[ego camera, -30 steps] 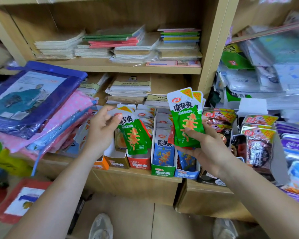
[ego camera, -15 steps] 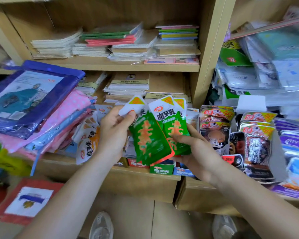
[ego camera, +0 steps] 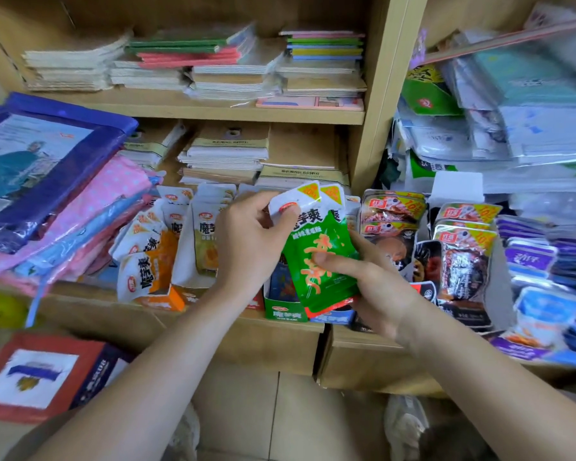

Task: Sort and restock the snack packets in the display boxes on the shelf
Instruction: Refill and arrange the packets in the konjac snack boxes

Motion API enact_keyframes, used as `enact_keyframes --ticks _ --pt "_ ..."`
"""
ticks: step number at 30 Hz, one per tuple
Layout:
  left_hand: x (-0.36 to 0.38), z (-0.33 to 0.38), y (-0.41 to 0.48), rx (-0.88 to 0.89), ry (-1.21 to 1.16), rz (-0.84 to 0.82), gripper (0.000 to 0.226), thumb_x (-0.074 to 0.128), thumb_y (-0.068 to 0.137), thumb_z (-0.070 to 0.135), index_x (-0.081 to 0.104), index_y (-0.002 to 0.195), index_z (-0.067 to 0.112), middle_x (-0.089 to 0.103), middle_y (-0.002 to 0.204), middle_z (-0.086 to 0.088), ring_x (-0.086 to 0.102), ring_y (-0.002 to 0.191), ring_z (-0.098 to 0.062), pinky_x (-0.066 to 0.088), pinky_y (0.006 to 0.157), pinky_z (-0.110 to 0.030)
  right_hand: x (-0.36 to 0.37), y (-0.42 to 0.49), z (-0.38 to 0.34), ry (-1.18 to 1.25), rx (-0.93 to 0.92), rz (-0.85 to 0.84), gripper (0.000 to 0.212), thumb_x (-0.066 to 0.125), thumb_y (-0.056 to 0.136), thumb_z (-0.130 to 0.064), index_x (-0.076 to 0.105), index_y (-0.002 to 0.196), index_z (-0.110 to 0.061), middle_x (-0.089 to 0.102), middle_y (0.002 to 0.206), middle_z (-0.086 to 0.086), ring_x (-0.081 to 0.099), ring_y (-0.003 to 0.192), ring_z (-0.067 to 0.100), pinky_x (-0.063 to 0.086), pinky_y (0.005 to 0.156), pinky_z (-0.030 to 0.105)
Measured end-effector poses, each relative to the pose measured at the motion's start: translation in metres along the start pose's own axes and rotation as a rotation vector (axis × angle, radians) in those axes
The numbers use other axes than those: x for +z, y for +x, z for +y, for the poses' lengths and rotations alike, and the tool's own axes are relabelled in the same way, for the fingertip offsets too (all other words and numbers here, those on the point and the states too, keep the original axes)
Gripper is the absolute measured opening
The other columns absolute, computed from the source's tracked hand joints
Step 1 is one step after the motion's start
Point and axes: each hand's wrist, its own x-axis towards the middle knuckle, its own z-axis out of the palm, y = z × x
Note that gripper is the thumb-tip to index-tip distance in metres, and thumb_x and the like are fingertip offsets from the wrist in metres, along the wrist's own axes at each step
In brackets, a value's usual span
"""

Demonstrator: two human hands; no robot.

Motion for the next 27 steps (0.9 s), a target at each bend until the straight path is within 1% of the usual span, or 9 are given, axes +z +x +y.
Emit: enact_keyframes --ticks 4,7,9,12,15,18,20,23,27 --pt "-0.015 -0.005 0.008 -0.158 -0.171 -0.108 0.037 0.077 0.088 0.034 0.069 0.123 0.032 0.076 0.088 0.002 0.073 0.079 -0.015 0.059 0.066 -0.035 -0.003 0.0 -0.002 0.019 -0.055 -0.011 0.052 0.071 0.085 0.0 0.057 0.128 -0.027 0.074 0.118 0.008 0.073 0.103 0.032 0.062 0.073 0.041" --pt "-0.045 -0.018 0.02 -0.272 -0.238 -0.191 0.027 0.069 0.095 0.021 0.069 0.119 0.032 0.075 0.105 0.005 0.072 0.083 -0.008 0.058 0.065 -0.027 -0.002 0.0 -0.007 0.031 -0.108 -0.007 0.054 0.074 0.076 -0.002 0.059 0.118 -0.032 0.076 0.113 0.005 0.074 0.1 0.028 0.062 0.071 0.039" --pt "-0.073 -0.033 0.025 -0.187 -0.067 -0.288 0.025 0.074 0.091 0.021 0.072 0.108 0.039 0.074 0.105 0.015 0.069 0.091 -0.004 0.059 0.078 -0.033 -0.002 0.002 -0.011 0.02 -0.151 0.037 0.055 0.075 0.072 -0.004 0.059 0.115 -0.035 0.077 0.11 0.001 0.075 0.099 0.026 0.063 0.071 0.04" --pt "-0.106 -0.048 0.02 -0.153 0.161 -0.73 0.05 0.089 0.074 0.033 0.066 0.117 0.047 0.063 0.117 0.029 0.053 0.114 0.01 0.047 0.097 -0.026 -0.004 0.009 -0.013 -0.037 -0.186 0.094 0.068 0.077 0.079 -0.005 0.051 0.138 -0.027 0.074 0.118 0.003 0.073 0.104 0.028 0.062 0.075 0.046" --pt "-0.111 -0.067 0.007 -0.089 0.462 -0.991 0.072 0.093 0.062 0.046 0.059 0.126 0.051 0.044 0.123 0.03 0.033 0.119 0.005 0.035 0.098 -0.023 -0.004 0.018 -0.01 -0.064 -0.18 0.12 0.079 0.079 0.08 -0.009 0.042 0.148 -0.024 0.072 0.125 0.002 0.072 0.109 0.027 0.06 0.087 0.051" --pt "-0.1 -0.08 0.006 -0.002 0.424 -0.823 0.029 0.085 0.075 0.044 0.069 0.097 0.051 0.052 0.109 0.027 0.044 0.109 0.002 0.043 0.097 -0.039 0.001 0.025 -0.004 -0.075 -0.163 0.125 0.095 0.087 0.076 -0.012 0.034 0.154 -0.023 0.067 0.133 0.003 0.069 0.114 0.028 0.055 0.095 0.057" --pt "-0.092 -0.084 0.013 0.003 0.34 -0.697 0.01 0.079 0.083 0.04 0.071 0.083 0.046 0.059 0.1 0.022 0.056 0.095 0.0 0.05 0.086 -0.046 0.004 0.028 -0.001 -0.081 -0.16 0.13 0.099 0.089 0.073 -0.015 0.034 0.155 -0.024 0.066 0.135 0.003 0.069 0.114 0.028 0.054 0.096 0.058" --pt "-0.081 -0.086 0.021 0.026 0.268 -0.512 0.005 0.076 0.087 0.034 0.072 0.084 0.033 0.062 0.09 0.016 0.063 0.079 -0.002 0.055 0.074 -0.045 0.005 0.032 0.001 -0.097 -0.162 0.137 0.09 0.087 0.076 -0.012 0.039 0.151 -0.025 0.069 0.13 0.003 0.071 0.11 0.027 0.055 0.095 0.059" --pt "-0.062 -0.086 0.031 0.02 0.258 -0.304 0.009 0.077 0.087 0.032 0.072 0.089 0.025 0.064 0.096 0.01 0.067 0.085 -0.014 0.056 0.074 -0.045 0.005 0.035 0.001 -0.105 -0.163 0.172 0.084 0.084 0.074 -0.014 0.045 0.147 -0.026 0.069 0.129 0.003 0.071 0.11 0.029 0.054 0.094 0.062"
